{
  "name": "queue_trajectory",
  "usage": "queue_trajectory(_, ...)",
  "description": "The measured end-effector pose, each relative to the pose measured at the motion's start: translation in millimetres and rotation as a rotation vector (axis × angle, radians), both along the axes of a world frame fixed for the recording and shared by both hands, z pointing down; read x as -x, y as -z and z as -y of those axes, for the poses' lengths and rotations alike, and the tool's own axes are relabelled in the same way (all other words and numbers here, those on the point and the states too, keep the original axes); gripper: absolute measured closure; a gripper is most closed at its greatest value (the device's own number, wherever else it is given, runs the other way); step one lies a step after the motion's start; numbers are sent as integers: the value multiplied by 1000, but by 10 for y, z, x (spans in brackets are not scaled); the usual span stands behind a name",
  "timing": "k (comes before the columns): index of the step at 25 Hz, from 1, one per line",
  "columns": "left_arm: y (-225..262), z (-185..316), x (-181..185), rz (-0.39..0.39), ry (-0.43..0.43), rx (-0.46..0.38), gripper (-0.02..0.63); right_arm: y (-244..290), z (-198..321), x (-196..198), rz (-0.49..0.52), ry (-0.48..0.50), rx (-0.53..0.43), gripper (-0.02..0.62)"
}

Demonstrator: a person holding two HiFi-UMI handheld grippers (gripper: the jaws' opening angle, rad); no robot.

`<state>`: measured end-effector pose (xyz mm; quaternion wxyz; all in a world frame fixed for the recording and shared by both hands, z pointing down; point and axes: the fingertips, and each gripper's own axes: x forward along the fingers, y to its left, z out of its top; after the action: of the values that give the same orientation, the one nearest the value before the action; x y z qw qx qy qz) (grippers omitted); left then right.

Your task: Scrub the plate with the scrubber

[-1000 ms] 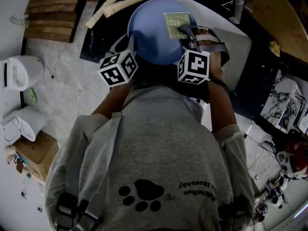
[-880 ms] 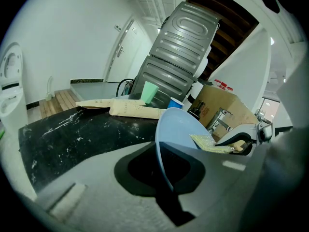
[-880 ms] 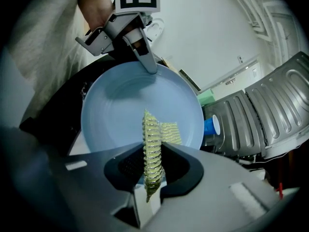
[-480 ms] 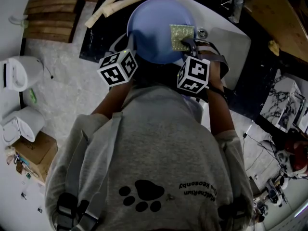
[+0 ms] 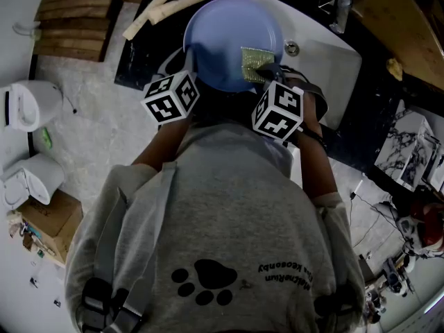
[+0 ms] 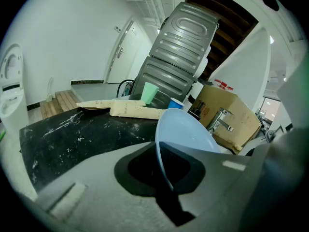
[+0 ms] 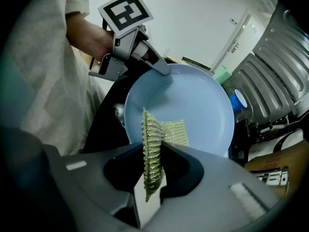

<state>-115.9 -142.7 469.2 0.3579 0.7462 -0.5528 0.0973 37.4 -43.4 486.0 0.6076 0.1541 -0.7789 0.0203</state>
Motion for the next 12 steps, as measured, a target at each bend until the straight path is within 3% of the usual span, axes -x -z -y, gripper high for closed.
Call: queue_trajectory(12, 3, 0, 3, 3, 2, -2, 588, 150, -344, 275, 108, 7, 202, 517)
